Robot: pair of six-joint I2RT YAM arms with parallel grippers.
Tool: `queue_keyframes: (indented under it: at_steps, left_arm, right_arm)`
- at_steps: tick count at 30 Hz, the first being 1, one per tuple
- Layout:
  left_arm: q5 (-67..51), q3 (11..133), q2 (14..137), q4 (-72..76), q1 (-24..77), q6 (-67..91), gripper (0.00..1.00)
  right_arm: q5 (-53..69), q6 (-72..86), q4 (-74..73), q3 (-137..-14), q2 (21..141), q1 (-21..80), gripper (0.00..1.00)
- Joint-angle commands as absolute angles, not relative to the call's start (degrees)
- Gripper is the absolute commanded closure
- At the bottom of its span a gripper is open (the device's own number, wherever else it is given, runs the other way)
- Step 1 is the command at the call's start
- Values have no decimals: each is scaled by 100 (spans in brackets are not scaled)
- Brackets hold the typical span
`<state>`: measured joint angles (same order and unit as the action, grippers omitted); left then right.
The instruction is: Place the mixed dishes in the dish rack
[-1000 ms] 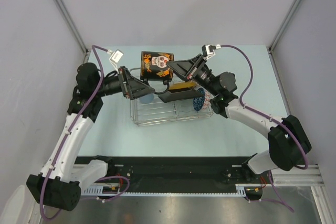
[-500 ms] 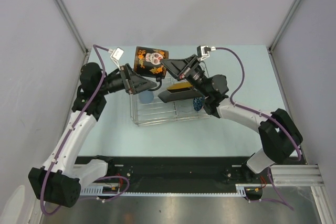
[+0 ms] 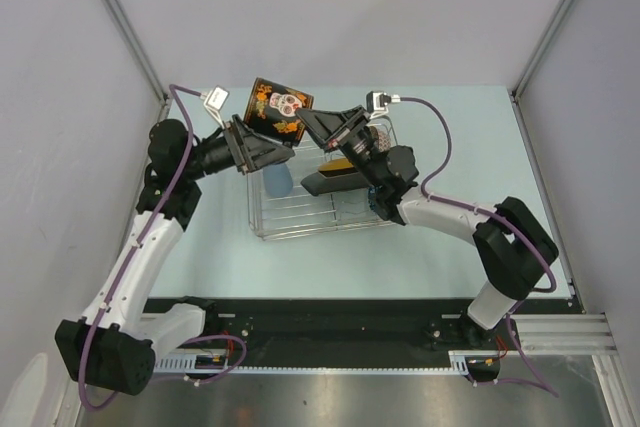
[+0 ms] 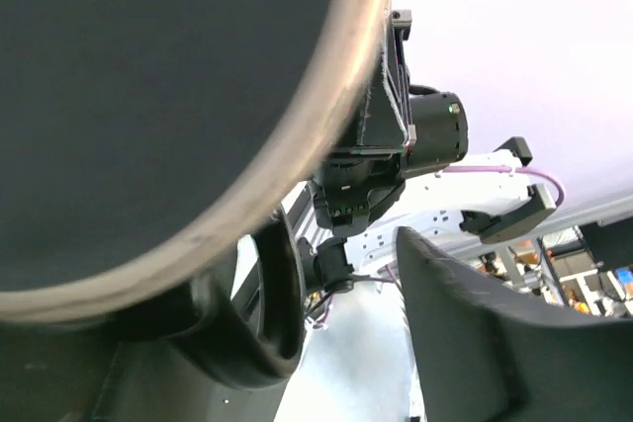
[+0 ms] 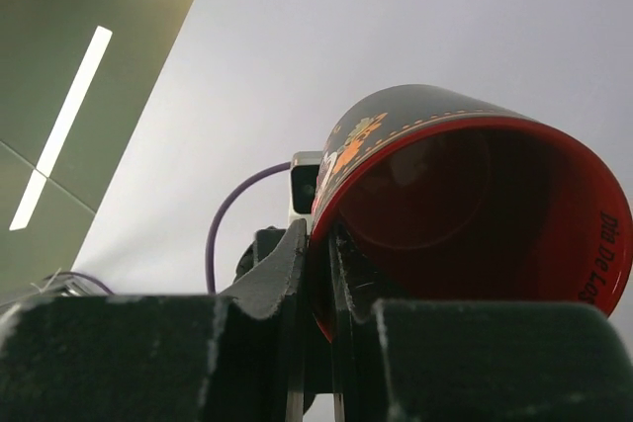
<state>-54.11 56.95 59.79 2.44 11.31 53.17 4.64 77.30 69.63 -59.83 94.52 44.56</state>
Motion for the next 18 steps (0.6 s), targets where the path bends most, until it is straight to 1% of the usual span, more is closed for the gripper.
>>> queue_keyframes:
  at_steps: [1,2,3,5,6,7,11,14,15,17,18]
  left_arm:
    - [-5599,5836,5880,826,1160,5388,39]
    - [-5581,5862,5889,757,1143,5292,42]
    - [-5564,5871,5906,678,1125,5265,51]
    - [-5458,5941,5915,520,1081,5064,58]
    - [-5432,5968,5924,371,1081,5002,67]
    - [-5345,5985,5915,291,1055,4931,71]
    - [-5195,6099,5933,44,1002,4729,76]
    - [-5142,6135,5968,44,941,4668,87]
    - [-5133,6161,5968,-191,932,4641,95]
    - [-5133,6214,5977,-237,888,4606,100]
    - [-5159,6223,5968,-255,862,4605,100]
  right_arm:
    - [747,7945,8534,-6354,9501,4851,100]
    - [738,7971,8543,-6354,9527,4860,100]
    - [738,7972,8543,-6354,9536,4878,100]
    - [747,7998,8543,-6354,9554,4896,100]
    - [747,8007,8543,-6354,9571,4904,100]
    - [747,7998,8552,-6354,9571,4904,100]
    - [800,8016,8552,-6354,9589,4939,100]
    - [870,8051,8561,-6354,9624,4974,100]
    - [888,8059,8561,-6346,9641,4983,100]
    - [975,8077,8552,-6337,9633,4983,100]
    - [1019,8077,8517,-6320,9607,4957,100]
